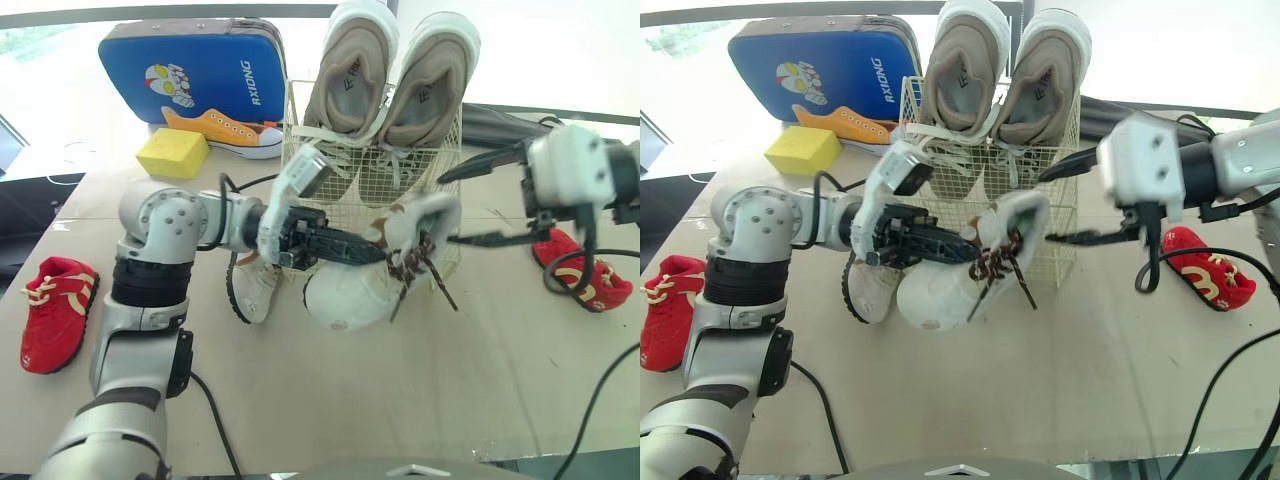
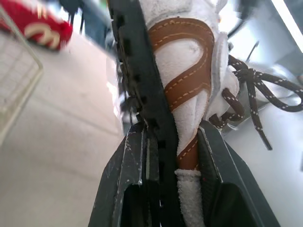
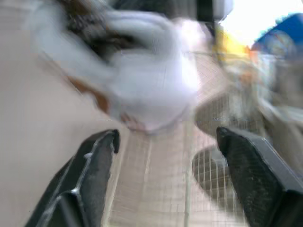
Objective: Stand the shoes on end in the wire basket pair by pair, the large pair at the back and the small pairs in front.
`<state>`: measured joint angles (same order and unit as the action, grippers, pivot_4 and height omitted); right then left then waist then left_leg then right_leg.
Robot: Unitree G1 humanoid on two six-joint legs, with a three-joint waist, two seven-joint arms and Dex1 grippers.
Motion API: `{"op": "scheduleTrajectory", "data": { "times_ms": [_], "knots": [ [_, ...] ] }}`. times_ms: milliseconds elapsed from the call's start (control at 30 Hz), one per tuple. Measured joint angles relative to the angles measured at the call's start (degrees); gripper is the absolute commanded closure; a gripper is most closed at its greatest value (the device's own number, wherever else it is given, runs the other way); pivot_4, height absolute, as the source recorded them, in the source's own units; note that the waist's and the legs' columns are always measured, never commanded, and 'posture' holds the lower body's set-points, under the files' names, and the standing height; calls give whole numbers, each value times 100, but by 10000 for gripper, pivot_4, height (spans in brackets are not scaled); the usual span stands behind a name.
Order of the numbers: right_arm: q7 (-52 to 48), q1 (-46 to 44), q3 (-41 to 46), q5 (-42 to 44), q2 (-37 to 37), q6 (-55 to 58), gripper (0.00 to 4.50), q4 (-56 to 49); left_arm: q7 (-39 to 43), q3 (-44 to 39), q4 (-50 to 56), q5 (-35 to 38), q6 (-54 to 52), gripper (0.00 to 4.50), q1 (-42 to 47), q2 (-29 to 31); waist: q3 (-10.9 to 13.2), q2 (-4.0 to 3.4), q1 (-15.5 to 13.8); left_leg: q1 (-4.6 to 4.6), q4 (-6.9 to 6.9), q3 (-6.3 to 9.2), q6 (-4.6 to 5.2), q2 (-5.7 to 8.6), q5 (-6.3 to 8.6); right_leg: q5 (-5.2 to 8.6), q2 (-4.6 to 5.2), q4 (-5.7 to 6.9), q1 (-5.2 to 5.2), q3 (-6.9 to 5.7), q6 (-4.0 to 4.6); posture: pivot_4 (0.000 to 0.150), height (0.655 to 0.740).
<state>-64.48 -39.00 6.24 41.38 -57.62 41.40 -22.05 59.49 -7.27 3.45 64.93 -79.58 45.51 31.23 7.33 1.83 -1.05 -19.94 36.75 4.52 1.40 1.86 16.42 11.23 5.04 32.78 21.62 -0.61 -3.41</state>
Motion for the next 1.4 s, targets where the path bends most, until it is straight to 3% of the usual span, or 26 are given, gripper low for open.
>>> {"op": "scheduleTrajectory", "data": {
  "times_ms": [133,233,367,500,633,733,800,833,1033,1233,1400],
  "knots": [
    [1966,454,623,2322,1064,1485,11972,-301,-764,-751,169,165,658,38594,-167,-501,-5,5,13,-1,-4,5,-3,-1,0,-3,2,-4,1,-1,5,1500,7400],
    [3324,518,585,3711,1851,1668,11972,-299,-1007,-817,447,194,1040,38597,-326,-677,-1,-4,33,3,-10,0,-6,0,-4,-3,-2,1,2,4,5,1500,7400],
    [4545,321,369,4609,2521,1576,11972,-83,-1139,-852,629,162,1545,38607,-469,-713,-1,-6,20,5,-13,-4,-5,5,-6,-3,-36,1,5,-10,5,1500,7400],
    [4906,233,286,4945,2746,1507,11972,-1,-1244,-797,736,147,1865,38619,-549,-808,-6,-1,10,4,-9,-7,6,18,-2,-3,-38,0,1,-3,6,1500,7400],
    [5049,256,188,5131,2868,1470,24942,87,-1208,-733,943,85,2134,38623,-758,-812,-3,-4,41,7,-9,-17,10,17,0,-3,-44,1,3,5,5,1500,7400],
    [5102,280,147,5132,2871,1461,37858,100,-1099,-653,966,-69,2330,38692,-838,-658,-4,-5,37,13,-12,-15,13,9,2,-3,-56,5,2,2,5,1500,7400],
    [5101,374,129,5127,2872,1461,41156,98,-1047,-568,973,-178,2410,38695,-868,-550,-3,-6,33,14,-11,-14,32,7,13,-2,-59,5,2,2,6,1500,7400],
    [5100,419,114,5114,2881,1454,41280,94,-1030,-546,965,-207,2409,28685,-870,-501,-3,-7,34,13,-11,-16,32,7,13,-2,-60,4,2,4,5,1500,7400],
    [5052,661,103,4786,2892,1313,41380,-120,-1252,-342,950,-641,2541,1269,-869,-288,-2,-8,36,13,-11,-18,33,6,14,-6,-63,3,2,6,-2,1500,7400],
    [4878,1052,317,4302,2946,816,41737,-377,-1492,-430,1299,-704,2518,680,-1177,184,1,-13,46,16,-16,-18,31,4,14,-5,-63,2,3,9,-4,1500,7400],
    [4606,1113,790,3380,2722,79,41878,-409,-1303,-560,2036,-1014,2848,680,-2234,749,15,-36,41,17,-20,-25,30,1,14,-1,-64,0,5,12,3,1500,7400]
  ]
}}
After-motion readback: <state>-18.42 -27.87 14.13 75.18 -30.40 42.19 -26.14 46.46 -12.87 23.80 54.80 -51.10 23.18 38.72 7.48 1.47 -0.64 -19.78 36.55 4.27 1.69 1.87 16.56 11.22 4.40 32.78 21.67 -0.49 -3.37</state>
